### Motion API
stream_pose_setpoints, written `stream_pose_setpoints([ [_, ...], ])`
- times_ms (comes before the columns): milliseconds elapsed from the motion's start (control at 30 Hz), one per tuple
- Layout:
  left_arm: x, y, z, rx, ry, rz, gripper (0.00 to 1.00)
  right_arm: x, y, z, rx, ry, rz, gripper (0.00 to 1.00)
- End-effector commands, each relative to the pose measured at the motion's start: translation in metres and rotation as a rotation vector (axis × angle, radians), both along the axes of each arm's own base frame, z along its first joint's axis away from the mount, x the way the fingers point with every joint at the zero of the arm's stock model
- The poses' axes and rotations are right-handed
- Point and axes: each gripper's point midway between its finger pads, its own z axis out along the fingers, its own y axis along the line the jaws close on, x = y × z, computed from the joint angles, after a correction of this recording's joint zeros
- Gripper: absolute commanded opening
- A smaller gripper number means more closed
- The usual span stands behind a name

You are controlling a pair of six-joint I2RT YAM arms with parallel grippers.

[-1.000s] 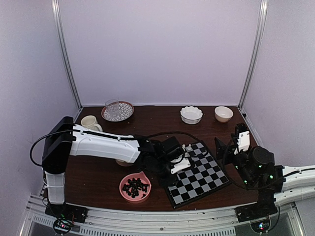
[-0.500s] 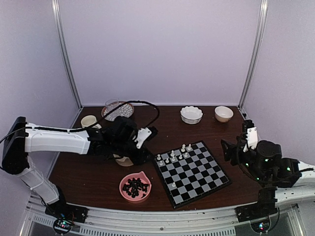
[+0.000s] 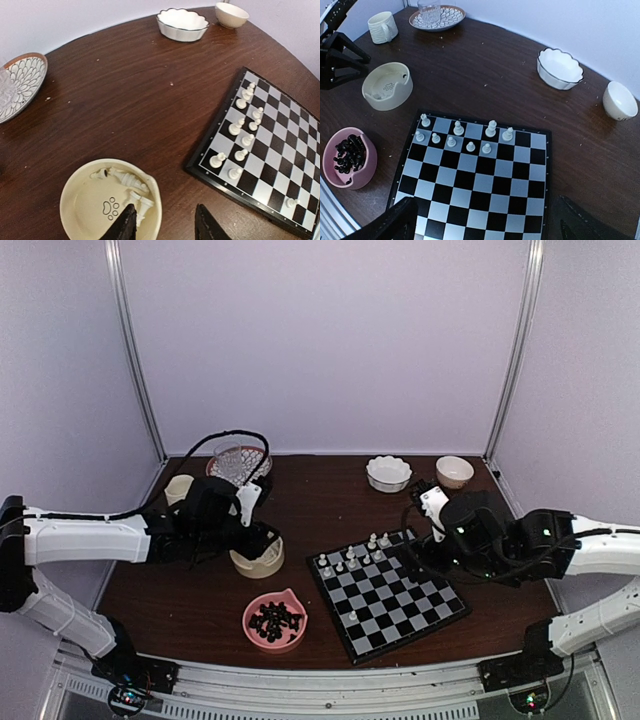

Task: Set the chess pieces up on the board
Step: Pick up the pawn from the chessboard.

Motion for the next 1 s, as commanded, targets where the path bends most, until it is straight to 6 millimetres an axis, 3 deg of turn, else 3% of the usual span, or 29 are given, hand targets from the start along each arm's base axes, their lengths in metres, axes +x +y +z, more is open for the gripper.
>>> stream_pose_setpoints([
  [0, 0.015, 0.017, 0.011, -0.035, -0.046, 0.116, 0.40, -0.007, 0.018, -0.015, -0.120, 0.068, 0.128, 1.00],
  [200, 0.017, 0.028, 0.014, -0.021, -0.070, 0.167, 0.40, -0.005, 0.044, -0.043, -0.093, 0.204, 0.249, 0.99],
  [400, 0.024, 0.046, 0.017, 0.003, -0.099, 0.263, 0.40, -0.008, 0.059, -0.070, -0.135, 0.365, 0.307, 0.87],
  [967, 0.015, 0.040, 0.021, -0.011, -0.111, 0.191, 0.40, -0.044, 0.102, -0.115, -0.215, 0.575, 0.470, 0.62],
])
